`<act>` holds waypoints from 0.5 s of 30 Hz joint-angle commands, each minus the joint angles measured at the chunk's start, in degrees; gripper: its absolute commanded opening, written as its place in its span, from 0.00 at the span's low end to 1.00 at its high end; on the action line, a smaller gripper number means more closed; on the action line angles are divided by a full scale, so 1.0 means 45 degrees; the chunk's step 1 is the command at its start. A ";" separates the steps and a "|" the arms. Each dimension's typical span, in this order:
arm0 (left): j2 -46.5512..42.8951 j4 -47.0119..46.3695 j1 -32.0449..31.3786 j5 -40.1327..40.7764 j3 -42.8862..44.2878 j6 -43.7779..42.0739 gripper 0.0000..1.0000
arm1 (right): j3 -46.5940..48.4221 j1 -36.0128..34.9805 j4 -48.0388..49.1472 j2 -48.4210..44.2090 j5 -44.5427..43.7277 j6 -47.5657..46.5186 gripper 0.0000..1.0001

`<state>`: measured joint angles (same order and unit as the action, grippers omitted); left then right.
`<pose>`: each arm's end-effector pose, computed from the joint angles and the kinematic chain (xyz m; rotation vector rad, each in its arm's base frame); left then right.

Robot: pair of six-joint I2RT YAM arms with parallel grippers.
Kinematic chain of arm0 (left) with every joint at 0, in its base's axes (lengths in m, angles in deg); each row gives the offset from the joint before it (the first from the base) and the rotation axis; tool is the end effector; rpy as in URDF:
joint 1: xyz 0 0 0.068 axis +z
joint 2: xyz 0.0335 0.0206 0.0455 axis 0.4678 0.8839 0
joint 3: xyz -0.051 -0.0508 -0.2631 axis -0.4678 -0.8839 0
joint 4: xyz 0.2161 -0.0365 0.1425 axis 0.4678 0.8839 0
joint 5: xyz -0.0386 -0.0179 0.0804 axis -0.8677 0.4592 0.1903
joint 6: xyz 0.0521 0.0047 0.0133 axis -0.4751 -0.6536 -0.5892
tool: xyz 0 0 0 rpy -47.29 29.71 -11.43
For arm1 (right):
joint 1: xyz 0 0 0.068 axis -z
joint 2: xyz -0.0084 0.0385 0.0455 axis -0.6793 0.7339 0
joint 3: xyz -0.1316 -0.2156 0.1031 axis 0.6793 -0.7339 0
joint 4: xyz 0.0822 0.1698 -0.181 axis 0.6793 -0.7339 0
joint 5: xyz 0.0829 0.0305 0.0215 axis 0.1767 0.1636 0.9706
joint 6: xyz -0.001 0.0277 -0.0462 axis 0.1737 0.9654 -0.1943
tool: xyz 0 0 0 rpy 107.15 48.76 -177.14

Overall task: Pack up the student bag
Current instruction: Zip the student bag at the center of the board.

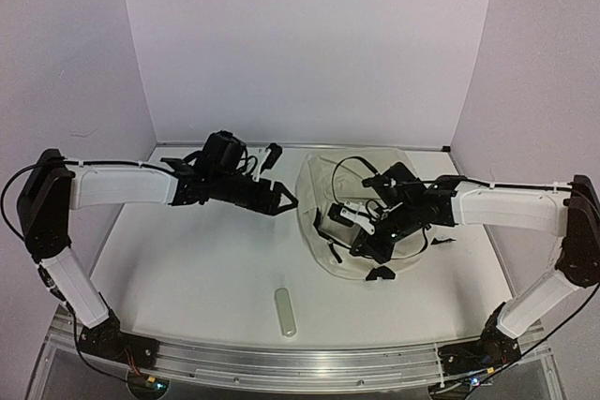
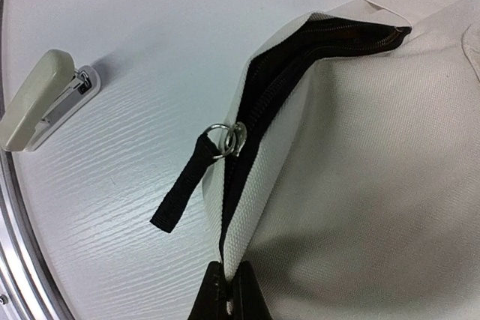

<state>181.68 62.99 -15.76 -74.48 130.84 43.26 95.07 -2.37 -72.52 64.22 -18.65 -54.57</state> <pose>0.2653 -0.2709 0.2434 0.7140 2.2064 -0.9993 0.2122 0.2286 0.2229 -1.5342 2.0517 0.5399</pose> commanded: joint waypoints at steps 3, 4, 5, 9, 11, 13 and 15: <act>-0.1588 -0.4038 -0.1128 0.0324 -0.3110 -0.3899 0.70 | 0.0765 0.0684 -0.0208 0.0250 0.2730 0.1137 0.00; -0.1597 -0.4097 -0.1427 0.0743 -0.3236 -0.4942 0.70 | 0.0872 0.0845 -0.0220 0.0379 0.3058 0.1286 0.00; -0.1550 -0.4096 -0.1787 0.1137 -0.3270 -0.5834 0.70 | 0.0992 0.1012 -0.0245 0.0491 0.3478 0.1438 0.00; -0.1118 -0.4176 -0.2793 0.2473 -0.3130 -0.8571 0.71 | 0.1303 0.1425 -0.0390 0.0811 0.4423 0.1805 0.00; -0.0840 -0.4300 -0.3414 0.3296 -0.3023 -0.9851 0.71 | 0.1359 0.1496 -0.0438 0.0908 0.4641 0.1915 0.00; -0.0542 -0.4693 -0.4029 0.4268 -0.2963 -1.1050 0.71 | 0.1415 0.1554 -0.0509 0.1017 0.4927 0.2014 0.00; -0.0136 -0.5220 -0.4589 0.5289 -0.3011 -1.1987 0.71 | 0.1464 0.1612 -0.0571 0.1109 0.5110 0.2090 0.00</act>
<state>177.99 46.07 -32.51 -61.77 115.75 4.09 98.80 4.62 -74.85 68.27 -1.95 -47.14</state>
